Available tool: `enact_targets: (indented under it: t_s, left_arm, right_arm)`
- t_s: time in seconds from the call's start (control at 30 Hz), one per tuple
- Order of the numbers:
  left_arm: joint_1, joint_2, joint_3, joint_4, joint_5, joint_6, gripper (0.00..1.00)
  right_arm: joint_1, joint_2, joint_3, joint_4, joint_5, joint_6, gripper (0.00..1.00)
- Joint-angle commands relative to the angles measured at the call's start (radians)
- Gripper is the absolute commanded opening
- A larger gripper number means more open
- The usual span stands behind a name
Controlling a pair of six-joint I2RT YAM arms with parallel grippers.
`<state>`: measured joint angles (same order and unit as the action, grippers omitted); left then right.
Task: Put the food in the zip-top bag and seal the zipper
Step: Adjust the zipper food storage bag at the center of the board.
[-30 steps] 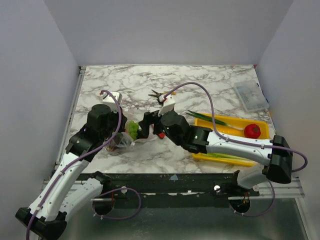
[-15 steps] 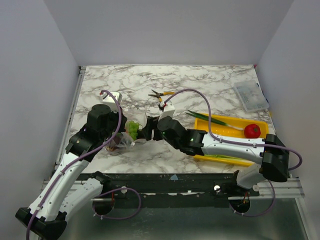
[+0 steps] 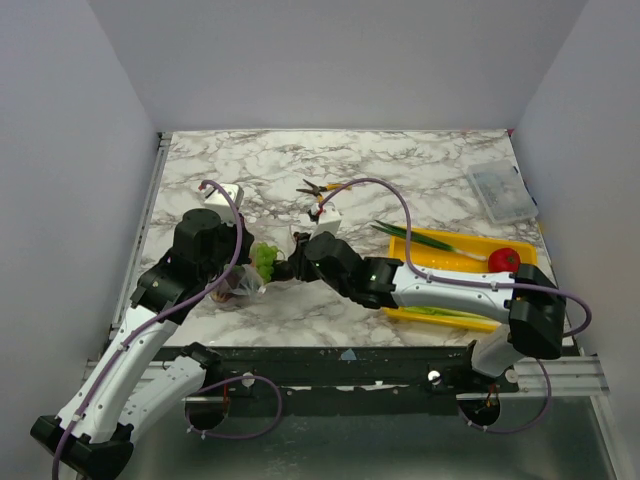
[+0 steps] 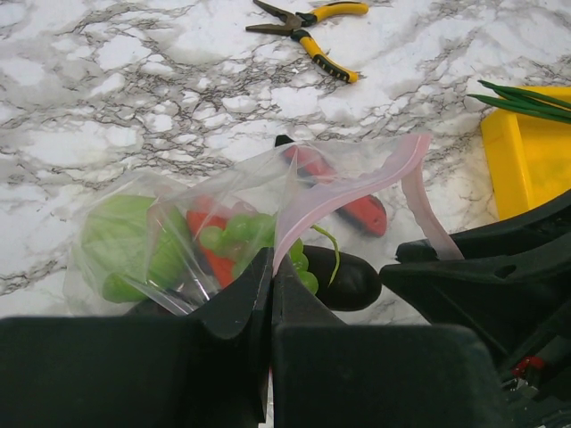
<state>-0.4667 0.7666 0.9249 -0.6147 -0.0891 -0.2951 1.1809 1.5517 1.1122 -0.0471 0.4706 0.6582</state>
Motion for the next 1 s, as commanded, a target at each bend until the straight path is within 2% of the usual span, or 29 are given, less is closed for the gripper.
enact_targets:
  t_s: [0.0, 0.23, 0.4, 0.6, 0.73, 0.97]
  left_arm:
    - [0.005, 0.006, 0.009, 0.001, 0.020, -0.027, 0.00]
    - [0.005, -0.061, 0.126, -0.139, -0.009, -0.060, 0.00]
    - [0.005, -0.135, 0.185, -0.192, -0.033, -0.098, 0.00]
    - [0.005, -0.127, 0.036, -0.140, -0.063, -0.133, 0.00]
    - [0.005, -0.053, 0.142, -0.239, -0.056, -0.122, 0.00]
    - [0.005, -0.128, 0.329, -0.266, -0.035, -0.107, 0.00]
  right_arm:
    - [0.006, 0.030, 0.087, 0.023, -0.044, -0.018, 0.23]
    - [0.007, 0.010, 0.190, 0.075, -0.157, -0.048, 0.00]
    - [0.010, -0.012, 0.183, 0.145, -0.246, -0.039, 0.00]
    - [0.010, -0.020, 0.080, 0.210, -0.212, -0.011, 0.00]
    - [0.011, -0.022, 0.113, 0.168, -0.204, -0.030, 0.00]
    - [0.010, -0.029, 0.236, 0.151, -0.266, -0.065, 0.00]
